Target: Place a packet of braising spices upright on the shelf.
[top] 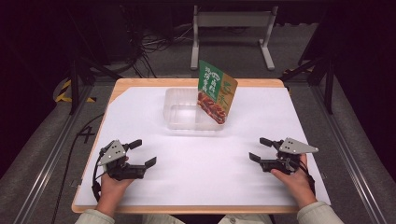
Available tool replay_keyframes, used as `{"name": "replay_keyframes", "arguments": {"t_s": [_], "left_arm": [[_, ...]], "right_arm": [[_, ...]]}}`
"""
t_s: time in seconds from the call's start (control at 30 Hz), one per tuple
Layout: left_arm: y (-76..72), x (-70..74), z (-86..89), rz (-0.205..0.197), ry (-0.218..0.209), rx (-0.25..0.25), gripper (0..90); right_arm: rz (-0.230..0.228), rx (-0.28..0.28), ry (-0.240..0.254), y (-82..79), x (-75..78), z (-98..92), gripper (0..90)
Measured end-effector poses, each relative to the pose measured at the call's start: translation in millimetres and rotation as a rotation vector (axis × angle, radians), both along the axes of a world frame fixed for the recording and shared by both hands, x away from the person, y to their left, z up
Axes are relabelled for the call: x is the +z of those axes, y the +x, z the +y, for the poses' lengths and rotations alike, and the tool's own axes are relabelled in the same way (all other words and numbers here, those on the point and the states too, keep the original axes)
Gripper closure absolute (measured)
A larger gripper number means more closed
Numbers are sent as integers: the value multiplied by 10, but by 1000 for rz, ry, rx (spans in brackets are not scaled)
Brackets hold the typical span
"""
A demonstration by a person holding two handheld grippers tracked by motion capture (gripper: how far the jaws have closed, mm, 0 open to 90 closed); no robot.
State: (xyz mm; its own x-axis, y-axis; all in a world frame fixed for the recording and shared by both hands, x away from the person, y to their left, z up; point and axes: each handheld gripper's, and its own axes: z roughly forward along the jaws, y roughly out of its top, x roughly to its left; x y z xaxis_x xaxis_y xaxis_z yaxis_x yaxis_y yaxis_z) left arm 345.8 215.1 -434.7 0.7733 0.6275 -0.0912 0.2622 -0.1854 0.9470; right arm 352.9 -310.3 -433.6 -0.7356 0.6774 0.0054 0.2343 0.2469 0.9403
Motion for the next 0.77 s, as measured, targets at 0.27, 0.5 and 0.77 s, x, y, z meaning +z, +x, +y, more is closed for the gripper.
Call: {"name": "replay_keyframes", "arguments": {"t_s": [0.27, 0.5, 0.77], "left_arm": [[14, -8, -9, 7, 7, 2, 107], [15, -8, -14, 0, 17, 3, 110], [22, -15, -16, 4, 9, 4, 109]], "right_arm": [[22, -26, -28, 0, -72, 23, 243], [57, -16, -102, 36, -80, 103, 249], [55, -33, -103, 29, -75, 106, 272]]}}
